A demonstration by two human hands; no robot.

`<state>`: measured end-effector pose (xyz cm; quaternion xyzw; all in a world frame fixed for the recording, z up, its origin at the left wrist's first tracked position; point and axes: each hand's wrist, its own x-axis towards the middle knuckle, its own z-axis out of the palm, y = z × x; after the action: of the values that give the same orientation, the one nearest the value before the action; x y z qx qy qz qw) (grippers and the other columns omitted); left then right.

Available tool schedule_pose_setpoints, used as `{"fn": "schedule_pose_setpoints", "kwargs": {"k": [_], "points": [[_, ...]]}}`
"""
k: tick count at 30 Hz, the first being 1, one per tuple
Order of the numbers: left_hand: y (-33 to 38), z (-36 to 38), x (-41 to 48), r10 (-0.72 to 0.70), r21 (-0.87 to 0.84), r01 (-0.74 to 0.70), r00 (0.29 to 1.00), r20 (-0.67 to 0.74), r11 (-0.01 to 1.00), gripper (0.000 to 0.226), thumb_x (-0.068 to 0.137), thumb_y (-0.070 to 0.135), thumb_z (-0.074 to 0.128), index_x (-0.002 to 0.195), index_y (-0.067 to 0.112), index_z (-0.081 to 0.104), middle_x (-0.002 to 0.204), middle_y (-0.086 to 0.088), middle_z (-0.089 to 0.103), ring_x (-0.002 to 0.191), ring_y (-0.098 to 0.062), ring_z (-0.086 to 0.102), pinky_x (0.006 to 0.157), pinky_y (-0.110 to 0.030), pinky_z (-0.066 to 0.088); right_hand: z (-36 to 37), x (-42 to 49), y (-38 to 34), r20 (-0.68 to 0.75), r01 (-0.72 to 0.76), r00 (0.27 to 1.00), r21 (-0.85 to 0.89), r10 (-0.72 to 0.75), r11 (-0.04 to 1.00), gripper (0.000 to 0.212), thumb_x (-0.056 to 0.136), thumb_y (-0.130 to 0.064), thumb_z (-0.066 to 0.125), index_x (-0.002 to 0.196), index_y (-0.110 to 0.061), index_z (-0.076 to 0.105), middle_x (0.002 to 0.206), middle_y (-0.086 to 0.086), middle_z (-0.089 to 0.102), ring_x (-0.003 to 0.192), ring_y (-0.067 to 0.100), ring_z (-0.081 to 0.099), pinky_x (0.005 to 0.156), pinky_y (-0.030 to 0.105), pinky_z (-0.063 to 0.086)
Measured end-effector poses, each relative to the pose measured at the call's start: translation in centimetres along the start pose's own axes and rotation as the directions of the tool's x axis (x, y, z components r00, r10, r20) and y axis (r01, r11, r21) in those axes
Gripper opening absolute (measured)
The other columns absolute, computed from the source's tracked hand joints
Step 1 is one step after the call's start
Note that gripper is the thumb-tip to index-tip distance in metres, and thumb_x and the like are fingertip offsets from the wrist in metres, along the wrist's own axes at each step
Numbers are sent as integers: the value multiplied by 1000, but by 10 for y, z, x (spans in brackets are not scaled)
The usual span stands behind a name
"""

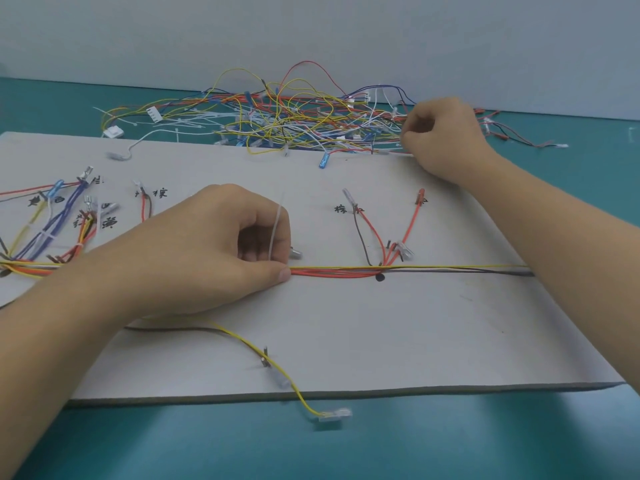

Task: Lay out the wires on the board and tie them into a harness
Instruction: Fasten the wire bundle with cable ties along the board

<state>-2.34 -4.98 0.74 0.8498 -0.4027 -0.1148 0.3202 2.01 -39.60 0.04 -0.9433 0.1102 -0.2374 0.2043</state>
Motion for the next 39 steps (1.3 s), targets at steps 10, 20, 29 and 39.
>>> {"fn": "schedule_pose_setpoints", "kwargs": {"k": [10,20,29,39], "points": [[16,5,2,0,-180,-88,899,-438,980,21,85,52,68,96,36,76,87,18,72,79,-3,65,62,-23,50,-57,-90,-96,313,-249,948,617,57,746,4,66,-11,69,69,-11,72,59,1,62,49,13,47,48,24,37],[31,15,-1,11,-337,-200,873,-488,920,14,82,43,68,84,33,76,98,10,73,104,-12,67,74,-38,41,-45,-162,-137,493,-415,870,760,-27,500,12,82,7,65,75,-2,69,64,8,63,50,16,55,47,26,44],[38,19,-10,108,-233,-234,885,-453,944,19,91,42,63,85,25,70,77,0,70,67,-13,61,62,-23,42,-48,-159,-122,388,-366,922,882,-17,296,13,78,-8,68,90,-9,74,72,2,63,61,16,57,53,27,45],[54,27,-16,-13,-496,-121,966,-259,860,12,85,25,69,74,29,74,62,0,70,42,-5,55,43,-16,43,-44,-161,-116,422,-377,899,881,-116,285,9,80,-6,68,86,-9,74,68,-3,67,56,15,56,58,29,43]]}}
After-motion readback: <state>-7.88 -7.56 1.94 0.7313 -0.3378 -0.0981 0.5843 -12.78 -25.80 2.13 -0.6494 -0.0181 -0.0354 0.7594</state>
